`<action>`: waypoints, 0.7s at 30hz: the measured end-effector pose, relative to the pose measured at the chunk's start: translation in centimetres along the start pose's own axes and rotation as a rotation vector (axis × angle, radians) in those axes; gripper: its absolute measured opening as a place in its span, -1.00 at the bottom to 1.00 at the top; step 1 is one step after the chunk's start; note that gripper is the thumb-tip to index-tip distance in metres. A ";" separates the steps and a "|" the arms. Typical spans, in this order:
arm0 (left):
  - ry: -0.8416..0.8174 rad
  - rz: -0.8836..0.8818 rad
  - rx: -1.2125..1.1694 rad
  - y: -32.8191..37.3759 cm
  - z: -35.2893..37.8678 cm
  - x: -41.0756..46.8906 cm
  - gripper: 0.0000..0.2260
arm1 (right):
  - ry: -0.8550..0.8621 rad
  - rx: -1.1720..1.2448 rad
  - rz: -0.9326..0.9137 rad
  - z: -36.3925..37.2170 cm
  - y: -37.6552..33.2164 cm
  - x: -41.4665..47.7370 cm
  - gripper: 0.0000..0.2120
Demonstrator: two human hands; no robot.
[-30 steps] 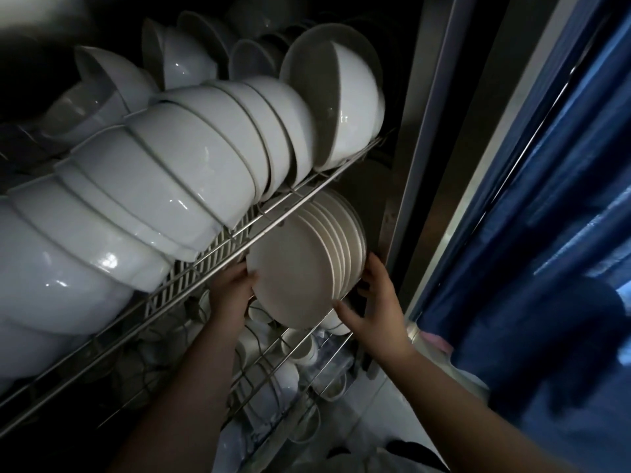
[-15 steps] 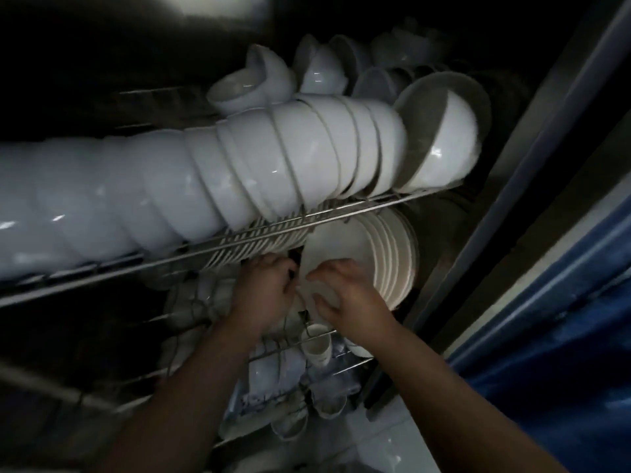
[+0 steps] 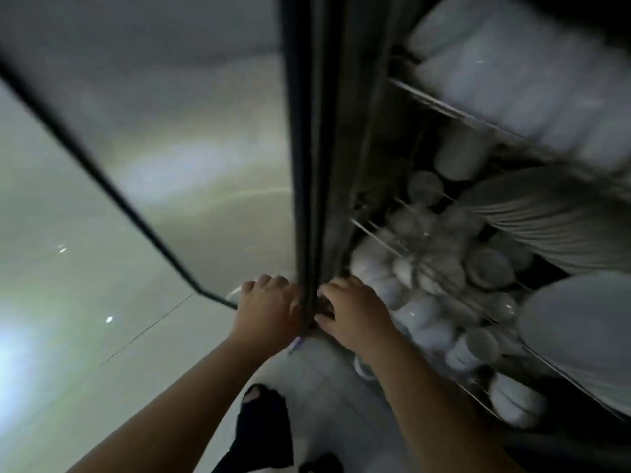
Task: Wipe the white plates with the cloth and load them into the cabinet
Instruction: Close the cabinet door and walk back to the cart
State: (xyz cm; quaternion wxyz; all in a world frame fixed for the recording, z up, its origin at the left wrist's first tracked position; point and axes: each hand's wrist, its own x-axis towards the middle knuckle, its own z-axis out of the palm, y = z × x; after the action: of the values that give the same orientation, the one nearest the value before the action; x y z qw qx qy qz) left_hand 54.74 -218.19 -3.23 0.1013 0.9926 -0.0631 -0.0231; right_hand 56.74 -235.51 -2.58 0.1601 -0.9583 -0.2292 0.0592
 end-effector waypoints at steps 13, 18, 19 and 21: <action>0.215 -0.755 0.064 -41.8 -10.4 -20.0 -0.71 | -0.159 -0.146 -0.716 12.3 -45.6 20.4 -0.68; 0.240 -0.995 0.087 -57.0 -13.4 -28.7 -0.67 | -0.224 -0.139 -0.884 18.0 -63.9 24.5 -0.66; 0.224 -1.043 0.086 -59.5 -13.9 -30.0 -0.68 | -0.244 -0.141 -0.915 19.0 -67.1 25.1 -0.66; 0.192 -1.114 0.091 -64.1 -14.9 -32.4 -0.69 | -0.285 -0.132 -0.995 21.0 -73.0 26.4 -0.67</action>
State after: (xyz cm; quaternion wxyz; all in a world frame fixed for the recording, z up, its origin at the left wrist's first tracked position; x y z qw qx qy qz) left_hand 31.20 -148.79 -0.68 0.0361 0.8770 0.4788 0.0199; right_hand 45.52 -155.92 0.96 0.0756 -0.7241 -0.6795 0.0912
